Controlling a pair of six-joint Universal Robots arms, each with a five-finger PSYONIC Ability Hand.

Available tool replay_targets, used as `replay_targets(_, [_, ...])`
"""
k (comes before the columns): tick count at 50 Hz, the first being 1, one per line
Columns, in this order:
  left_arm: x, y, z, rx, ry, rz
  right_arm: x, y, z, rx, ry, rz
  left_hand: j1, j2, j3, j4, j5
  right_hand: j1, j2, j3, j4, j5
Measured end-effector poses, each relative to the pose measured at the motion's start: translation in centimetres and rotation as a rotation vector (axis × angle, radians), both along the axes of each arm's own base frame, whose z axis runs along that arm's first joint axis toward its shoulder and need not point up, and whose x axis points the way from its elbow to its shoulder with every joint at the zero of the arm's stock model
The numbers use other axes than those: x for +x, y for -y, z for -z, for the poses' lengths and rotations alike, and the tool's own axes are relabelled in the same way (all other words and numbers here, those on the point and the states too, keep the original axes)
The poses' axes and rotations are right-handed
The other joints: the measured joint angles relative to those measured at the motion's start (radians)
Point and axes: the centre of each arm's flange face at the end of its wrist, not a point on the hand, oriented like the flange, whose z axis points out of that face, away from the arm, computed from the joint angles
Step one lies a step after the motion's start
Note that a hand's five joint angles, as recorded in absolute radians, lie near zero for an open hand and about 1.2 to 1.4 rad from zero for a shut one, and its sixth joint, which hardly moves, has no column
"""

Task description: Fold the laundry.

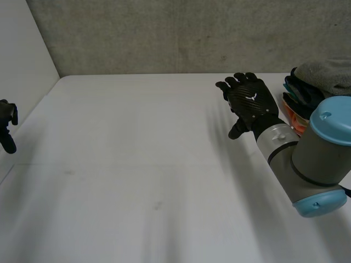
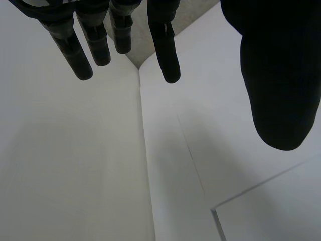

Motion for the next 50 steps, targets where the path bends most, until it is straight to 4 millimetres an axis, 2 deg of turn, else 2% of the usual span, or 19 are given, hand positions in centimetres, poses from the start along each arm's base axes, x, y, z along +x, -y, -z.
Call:
replay_targets(13, [-0.9, 1.6, -1.7, -0.176, -0.044, 0.000, -0.5, 0.1, -1.1, -0.066, 0.053, 0.036, 0.000, 0.000, 0.000, 0.000, 0.000, 0.000, 0.000, 0.000, 0.000, 0.000])
replay_targets(19, [-2.1, 1.7, -2.5, -0.238, -0.067, 0.025, -1.0, 0.4, -1.7, -0.081, 0.065, 0.057, 0.000, 0.000, 0.000, 0.000, 0.000, 0.000, 0.000, 0.000, 0.000, 0.000])
replay_targets(24, [-3.7, 1.0, -3.6, -0.272, -0.136, 0.066, -1.7, 0.8, -2.3, -0.099, 0.075, 0.084, 0.000, 0.000, 0.000, 0.000, 0.000, 0.000, 0.000, 0.000, 0.000, 0.000])
replay_targets(28, [-5.4, -0.6, -5.0, -0.287, -0.220, 0.118, -2.4, 1.3, -3.5, -0.127, 0.090, 0.109, 0.000, 0.000, 0.000, 0.000, 0.001, 0.000, 0.000, 0.000, 0.000, 0.000])
replay_targets(33, [-8.4, -3.9, -7.6, -0.295, -0.347, 0.227, -3.4, 1.7, -5.8, -0.170, 0.132, 0.139, 0.000, 0.000, 0.000, 0.000, 0.000, 0.000, 0.000, 0.000, 0.000, 0.000])
replay_targets(37, [-11.5, -8.2, -10.3, -0.278, -0.485, 0.338, -4.6, 1.9, -8.4, -0.187, 0.191, 0.166, 0.000, 0.000, 0.000, 0.000, 0.001, 0.000, 0.000, 0.000, 0.000, 0.000])
replay_targets(41, [-13.8, -12.0, -12.3, -0.230, -0.582, 0.412, -5.8, 2.0, -9.9, -0.146, 0.228, 0.197, 0.000, 0.000, 0.000, 0.000, 0.001, 0.000, 0.000, 0.000, 0.000, 0.000])
replay_targets(46, [-15.4, -14.9, -13.6, -0.168, -0.613, 0.434, -7.0, 2.1, -10.4, -0.020, 0.237, 0.244, 0.000, 0.000, 0.000, 0.000, 0.000, 0.000, 0.000, 0.000, 0.000, 0.000])
replay_targets(50, [-15.8, -15.7, -13.9, -0.145, -0.590, 0.415, -7.5, 2.2, -10.3, 0.059, 0.241, 0.267, 0.000, 0.000, 0.000, 0.000, 0.000, 0.000, 0.000, 0.000, 0.000, 0.000])
